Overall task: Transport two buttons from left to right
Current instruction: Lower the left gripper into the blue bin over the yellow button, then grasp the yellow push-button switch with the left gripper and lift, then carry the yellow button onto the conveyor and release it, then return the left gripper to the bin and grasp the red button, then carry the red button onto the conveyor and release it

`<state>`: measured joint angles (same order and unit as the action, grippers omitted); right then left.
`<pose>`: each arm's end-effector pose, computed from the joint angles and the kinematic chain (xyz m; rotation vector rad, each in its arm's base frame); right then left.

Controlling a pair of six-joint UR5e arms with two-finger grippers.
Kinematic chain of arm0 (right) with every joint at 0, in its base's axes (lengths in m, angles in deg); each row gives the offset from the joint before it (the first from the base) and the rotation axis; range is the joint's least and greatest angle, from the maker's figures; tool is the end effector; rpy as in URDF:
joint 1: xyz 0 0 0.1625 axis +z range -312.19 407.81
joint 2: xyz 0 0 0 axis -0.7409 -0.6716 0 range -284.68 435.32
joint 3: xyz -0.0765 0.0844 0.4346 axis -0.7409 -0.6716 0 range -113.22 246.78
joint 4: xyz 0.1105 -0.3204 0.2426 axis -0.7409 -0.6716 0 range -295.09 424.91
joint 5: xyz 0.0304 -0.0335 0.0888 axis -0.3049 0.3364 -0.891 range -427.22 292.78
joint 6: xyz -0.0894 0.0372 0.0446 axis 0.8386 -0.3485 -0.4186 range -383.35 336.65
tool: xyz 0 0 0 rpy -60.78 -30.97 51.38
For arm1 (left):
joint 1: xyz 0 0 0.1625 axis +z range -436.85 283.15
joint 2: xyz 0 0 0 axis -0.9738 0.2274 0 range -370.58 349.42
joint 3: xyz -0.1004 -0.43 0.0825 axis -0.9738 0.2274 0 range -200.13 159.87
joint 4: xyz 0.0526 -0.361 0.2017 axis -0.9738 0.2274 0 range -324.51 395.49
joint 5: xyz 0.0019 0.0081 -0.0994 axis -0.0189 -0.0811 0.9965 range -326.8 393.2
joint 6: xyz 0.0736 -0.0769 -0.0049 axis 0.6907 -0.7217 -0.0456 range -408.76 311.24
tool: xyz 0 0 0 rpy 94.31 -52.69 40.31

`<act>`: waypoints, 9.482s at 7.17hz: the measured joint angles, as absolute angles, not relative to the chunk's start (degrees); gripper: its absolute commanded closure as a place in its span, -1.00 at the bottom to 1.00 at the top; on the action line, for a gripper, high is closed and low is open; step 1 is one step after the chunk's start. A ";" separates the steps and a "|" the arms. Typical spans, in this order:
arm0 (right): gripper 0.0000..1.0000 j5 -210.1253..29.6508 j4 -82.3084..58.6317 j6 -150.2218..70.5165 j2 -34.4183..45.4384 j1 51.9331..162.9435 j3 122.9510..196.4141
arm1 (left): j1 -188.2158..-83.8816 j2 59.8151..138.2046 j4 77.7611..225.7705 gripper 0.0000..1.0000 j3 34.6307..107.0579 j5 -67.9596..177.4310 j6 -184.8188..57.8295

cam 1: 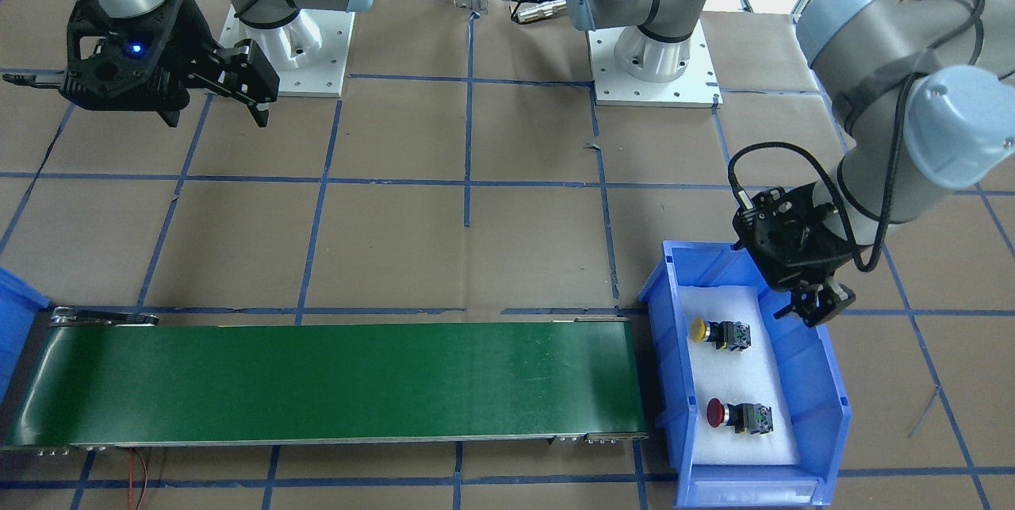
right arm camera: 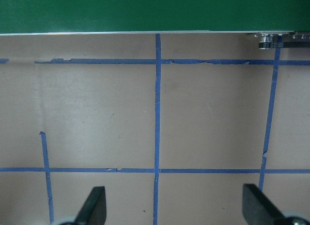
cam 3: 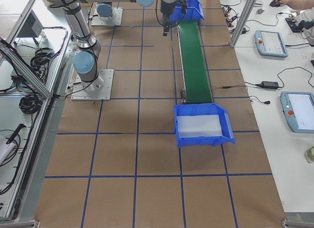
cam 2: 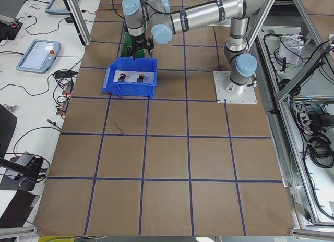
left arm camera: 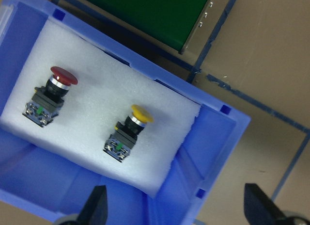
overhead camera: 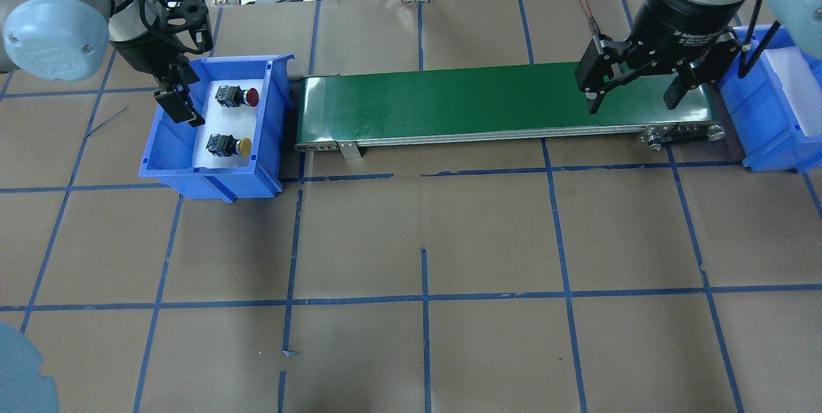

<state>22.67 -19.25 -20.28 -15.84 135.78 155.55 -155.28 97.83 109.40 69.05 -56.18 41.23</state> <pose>0.1164 -0.4830 0.5157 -0.0284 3.1353 0.0944 -0.0083 -0.6298 0.3602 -1.9687 -2.4133 -0.0130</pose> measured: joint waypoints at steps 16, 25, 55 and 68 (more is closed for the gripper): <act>-1.00 22.69 -19.53 -20.33 -16.30 135.79 156.50 | -155.57 107.67 99.74 0.78 71.80 -62.43 57.26; -1.00 22.67 -19.57 -20.27 -16.31 135.79 156.67 | -171.21 108.26 106.00 0.82 58.99 -57.29 28.99; -1.00 22.90 -24.61 -24.20 -16.18 141.41 157.21 | -156.84 118.38 99.24 -0.70 58.41 -55.33 53.95; -1.00 23.34 -24.84 -23.94 -16.19 141.33 157.22 | -169.13 102.16 108.46 0.65 62.42 -55.71 34.71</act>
